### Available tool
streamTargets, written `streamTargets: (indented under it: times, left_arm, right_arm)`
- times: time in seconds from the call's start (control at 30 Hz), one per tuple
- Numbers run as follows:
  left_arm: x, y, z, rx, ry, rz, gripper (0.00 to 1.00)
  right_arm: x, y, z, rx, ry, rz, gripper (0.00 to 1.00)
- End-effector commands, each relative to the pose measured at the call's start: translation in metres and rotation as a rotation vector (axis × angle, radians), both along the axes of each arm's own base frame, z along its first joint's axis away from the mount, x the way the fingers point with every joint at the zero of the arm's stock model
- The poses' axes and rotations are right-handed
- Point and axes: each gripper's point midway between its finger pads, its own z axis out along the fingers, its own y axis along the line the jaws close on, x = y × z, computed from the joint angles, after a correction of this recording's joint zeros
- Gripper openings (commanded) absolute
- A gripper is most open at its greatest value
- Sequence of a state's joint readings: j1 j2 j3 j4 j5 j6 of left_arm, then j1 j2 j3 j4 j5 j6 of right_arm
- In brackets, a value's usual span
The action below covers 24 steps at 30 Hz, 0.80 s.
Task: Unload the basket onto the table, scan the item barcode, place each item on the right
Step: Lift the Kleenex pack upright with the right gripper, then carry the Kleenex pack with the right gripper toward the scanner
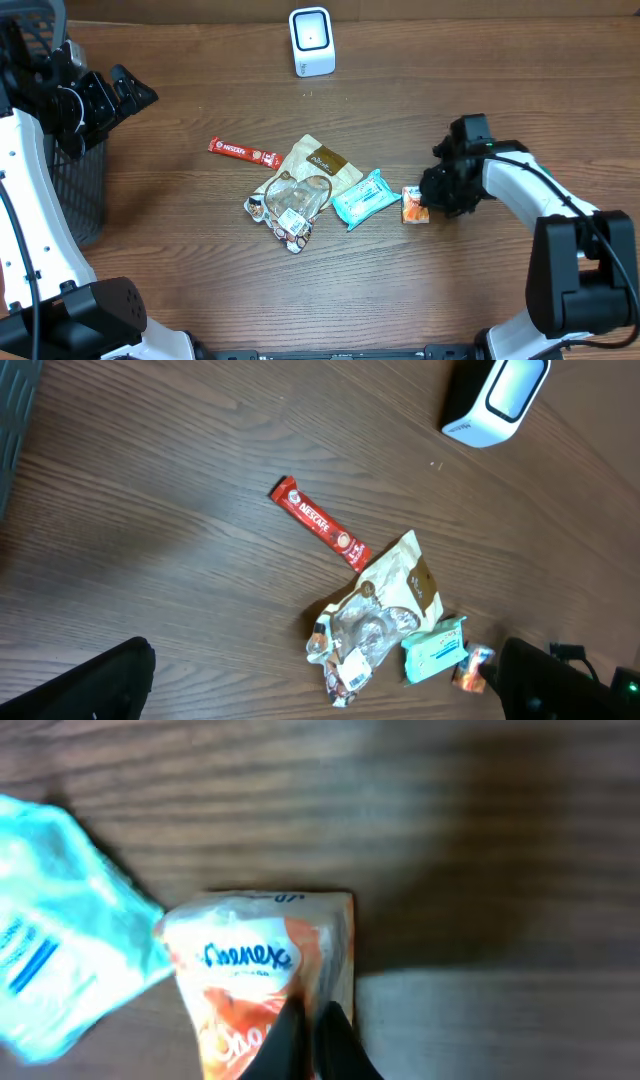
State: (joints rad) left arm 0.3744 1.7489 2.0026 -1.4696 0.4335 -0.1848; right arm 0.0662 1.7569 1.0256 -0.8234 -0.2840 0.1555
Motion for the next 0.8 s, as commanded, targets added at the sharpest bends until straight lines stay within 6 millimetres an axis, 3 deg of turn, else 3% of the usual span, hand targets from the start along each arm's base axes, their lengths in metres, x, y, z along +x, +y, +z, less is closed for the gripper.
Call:
streamTargets:
  times: [0.0, 0.17, 0.27, 0.43, 0.57, 0.77]
  left_arm:
    - [0.001, -0.001, -0.002, -0.004, 0.005, 0.002, 1.00]
    - [0.001, -0.001, -0.002, -0.004, 0.005, 0.002, 1.00]
    - [0.001, -0.001, -0.002, -0.005, 0.005, 0.003, 1.00]
    - [0.001, -0.001, -0.002, -0.005, 0.005, 0.003, 1.00]
    - [0.001, -0.003, -0.002, -0.005, 0.005, -0.003, 1.00]
    - [0.001, -0.003, -0.002, -0.004, 0.005, -0.003, 1.00]
  right_arm:
    - [0.016, 0.014, 0.052, 0.220, -0.114, -0.031, 0.04]
    - [0.011, 0.025, 0.120, 0.568, -0.224, -0.019, 0.04]
    - [0.002, 0.024, 0.147, 0.747, -0.206, -0.073, 0.04]
    - [-0.015, 0.034, 0.195, 1.045, -0.283, -0.005, 0.04]
    - [-0.022, 0.039, 0.215, 1.156, -0.328, 0.019, 0.04]
    - [-0.027, 0.040, 0.229, 1.236, -0.330, -0.004, 0.04]
